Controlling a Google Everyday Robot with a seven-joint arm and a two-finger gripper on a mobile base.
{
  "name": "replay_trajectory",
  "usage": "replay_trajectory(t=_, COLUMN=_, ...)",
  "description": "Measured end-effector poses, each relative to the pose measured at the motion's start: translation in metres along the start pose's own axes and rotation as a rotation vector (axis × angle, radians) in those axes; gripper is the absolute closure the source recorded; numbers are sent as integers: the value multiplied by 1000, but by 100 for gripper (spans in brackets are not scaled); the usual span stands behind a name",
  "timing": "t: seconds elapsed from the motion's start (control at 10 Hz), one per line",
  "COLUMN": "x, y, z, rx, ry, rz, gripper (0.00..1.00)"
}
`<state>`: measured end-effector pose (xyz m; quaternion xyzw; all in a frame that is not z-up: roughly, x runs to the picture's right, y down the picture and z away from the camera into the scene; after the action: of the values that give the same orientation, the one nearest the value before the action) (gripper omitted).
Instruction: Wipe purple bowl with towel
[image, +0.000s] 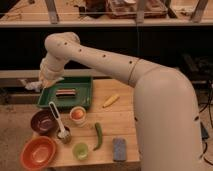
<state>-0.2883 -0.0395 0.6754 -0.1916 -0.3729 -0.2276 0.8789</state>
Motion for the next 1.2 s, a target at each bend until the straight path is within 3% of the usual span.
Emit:
replay_trajectory(t=0.1, x=3, y=-3, z=0, rx=-27, ry=16, rz=-31, gripper=100)
replay_trajectory(t=0.3, x=-9, y=-9, z=13, rx=-100, ry=36, rz=-162, gripper=100)
replay_trajectory(t=0.5, x=-49, y=-10, z=43, rx=-177, ry=45, rz=-301, gripper=100)
replay_trajectory(t=0.7, x=-84, y=-1, z=67, rx=-225, ry=43, rz=-371, gripper=100)
replay_trajectory(t=1.0, x=-130, y=28, z=108, rx=-303, ry=36, rz=-406, gripper=100)
replay_trajectory(t=1.2, x=-128, y=51, z=144, rx=-358, ry=23, rz=-358, gripper=100)
